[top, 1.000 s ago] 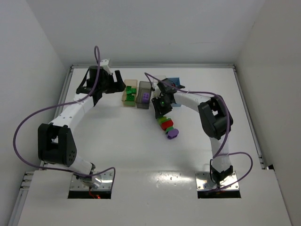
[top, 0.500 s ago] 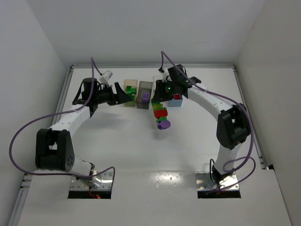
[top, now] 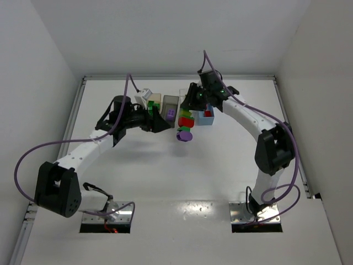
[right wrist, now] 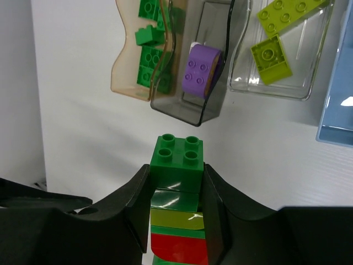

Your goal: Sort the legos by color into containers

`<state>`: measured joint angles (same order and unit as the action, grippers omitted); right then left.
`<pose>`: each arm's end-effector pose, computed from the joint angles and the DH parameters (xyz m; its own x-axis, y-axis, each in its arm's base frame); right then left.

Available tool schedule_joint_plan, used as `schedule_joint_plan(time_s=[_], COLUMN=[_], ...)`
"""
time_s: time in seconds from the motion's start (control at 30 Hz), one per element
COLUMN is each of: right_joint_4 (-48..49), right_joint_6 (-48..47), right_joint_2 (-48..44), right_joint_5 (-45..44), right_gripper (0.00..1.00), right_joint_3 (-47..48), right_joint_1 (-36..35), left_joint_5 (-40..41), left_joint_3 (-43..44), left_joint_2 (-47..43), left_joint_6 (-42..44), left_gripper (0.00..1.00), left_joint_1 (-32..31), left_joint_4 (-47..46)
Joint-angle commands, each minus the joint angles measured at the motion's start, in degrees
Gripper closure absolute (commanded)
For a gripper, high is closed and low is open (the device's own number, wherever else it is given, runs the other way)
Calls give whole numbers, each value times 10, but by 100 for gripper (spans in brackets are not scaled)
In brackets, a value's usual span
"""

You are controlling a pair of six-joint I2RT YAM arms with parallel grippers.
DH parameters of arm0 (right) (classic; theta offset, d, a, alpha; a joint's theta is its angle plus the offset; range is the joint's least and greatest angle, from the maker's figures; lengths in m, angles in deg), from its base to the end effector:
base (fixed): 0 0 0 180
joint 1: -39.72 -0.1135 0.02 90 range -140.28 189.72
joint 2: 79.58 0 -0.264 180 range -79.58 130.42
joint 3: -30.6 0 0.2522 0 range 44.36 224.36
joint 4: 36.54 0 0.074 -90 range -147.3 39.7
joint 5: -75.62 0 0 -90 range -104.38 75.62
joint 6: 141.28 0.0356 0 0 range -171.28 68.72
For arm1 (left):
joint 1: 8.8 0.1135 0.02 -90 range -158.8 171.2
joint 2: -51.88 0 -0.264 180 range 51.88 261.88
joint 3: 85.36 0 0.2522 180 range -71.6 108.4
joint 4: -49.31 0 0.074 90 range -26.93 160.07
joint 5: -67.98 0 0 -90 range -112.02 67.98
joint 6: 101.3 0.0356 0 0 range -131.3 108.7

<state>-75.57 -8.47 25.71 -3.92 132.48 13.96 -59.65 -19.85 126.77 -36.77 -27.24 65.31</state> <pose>0.3771 0.1891 0.2796 -0.8183 0.3471 -0.4581 0.0110 0.8063 0.5914 0.2705 -0.1131 0.2835 -0.6999 -0.1257 -0.7031 0.5238 0.5791 -0.6248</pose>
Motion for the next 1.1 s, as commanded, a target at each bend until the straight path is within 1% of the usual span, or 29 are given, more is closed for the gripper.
schedule_joint_plan(time_s=[0.0, 0.07, 0.2, 0.3, 0.5, 0.6, 0.73, 0.9, 1.07], right_joint_4=[34, 39, 53, 66, 77, 77, 82, 87, 88], right_joint_6=[46, 47, 58, 63, 63, 63, 69, 69, 69], right_joint_2=[-22, -28, -33, -33, -33, -33, -28, -28, -40], right_joint_5=[-17, -10, -10, -10, -10, -10, -4, 1, 1], right_gripper=[100, 100, 100, 100, 100, 100, 100, 100, 100], right_joint_3=[28, 28, 22, 21, 27, 27, 27, 27, 21], right_joint_1=[5, 5, 5, 5, 5, 5, 5, 5, 5], left_joint_5=[28, 21, -58, -89, -125, -125, -125, -107, -88], left_joint_3=[-3, -3, -9, 5, 37, 49, 61, 61, 66], left_joint_2=[1, 6, 29, 46, 70, 85, 97, 108, 114], left_joint_6=[10, 10, -4, 2, 18, 24, 29, 29, 45], left_gripper=[17, 17, 17, 17, 17, 17, 17, 17, 17], left_joint_1=[-1, -1, -12, -27, -44, -56, -56, -56, -56], left_joint_4=[-1, -7, -32, -32, -21, -14, -14, -14, 12])
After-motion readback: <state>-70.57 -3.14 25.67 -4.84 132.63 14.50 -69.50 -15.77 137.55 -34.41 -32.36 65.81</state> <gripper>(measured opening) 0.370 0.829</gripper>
